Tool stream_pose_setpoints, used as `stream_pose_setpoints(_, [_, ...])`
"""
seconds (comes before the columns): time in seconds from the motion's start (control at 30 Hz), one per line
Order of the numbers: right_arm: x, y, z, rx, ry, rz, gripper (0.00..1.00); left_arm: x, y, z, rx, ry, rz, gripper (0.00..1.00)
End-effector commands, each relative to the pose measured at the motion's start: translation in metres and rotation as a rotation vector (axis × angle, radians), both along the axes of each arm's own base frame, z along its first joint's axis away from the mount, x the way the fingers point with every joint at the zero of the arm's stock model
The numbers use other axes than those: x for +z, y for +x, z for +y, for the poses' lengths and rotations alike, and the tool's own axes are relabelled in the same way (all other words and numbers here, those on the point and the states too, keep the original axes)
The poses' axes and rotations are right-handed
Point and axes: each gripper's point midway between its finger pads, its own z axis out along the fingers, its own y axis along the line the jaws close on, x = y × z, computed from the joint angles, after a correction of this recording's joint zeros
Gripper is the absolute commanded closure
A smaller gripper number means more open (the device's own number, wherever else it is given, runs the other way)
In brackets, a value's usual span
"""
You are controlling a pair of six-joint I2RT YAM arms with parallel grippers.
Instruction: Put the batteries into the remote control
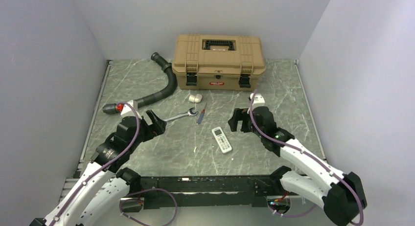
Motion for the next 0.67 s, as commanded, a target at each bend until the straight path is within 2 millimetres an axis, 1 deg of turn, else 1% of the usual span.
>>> stream_pose_setpoints(0.0, [0.008,-0.001,-0.005,0.007,0.091,-0.087,0.06,-0.009,0.002,0.022,0.069,0.114,0.024,0.01])
stream_pose_setpoints(0.13, [0.008,0.0,-0.013,-0.061,0.157,-0.132,0.06,-0.016,0.002,0.029,0.074,0.174,0.045,0.0])
stream_pose_setpoints(0.3, [0.002,-0.002,-0.016,-0.08,0.164,-0.126,0.06,-0.022,0.003,0.031,0.061,0.218,0.062,0.01])
stream_pose_setpoints(0.47, [0.004,-0.003,-0.019,-0.07,0.156,-0.159,0.06,-0.029,0.003,0.029,0.047,0.224,0.068,0.01])
stream_pose_setpoints(0.63, [0.012,-0.005,-0.023,-0.056,0.161,-0.256,0.02,-0.04,-0.001,0.032,0.069,0.239,0.134,0.01])
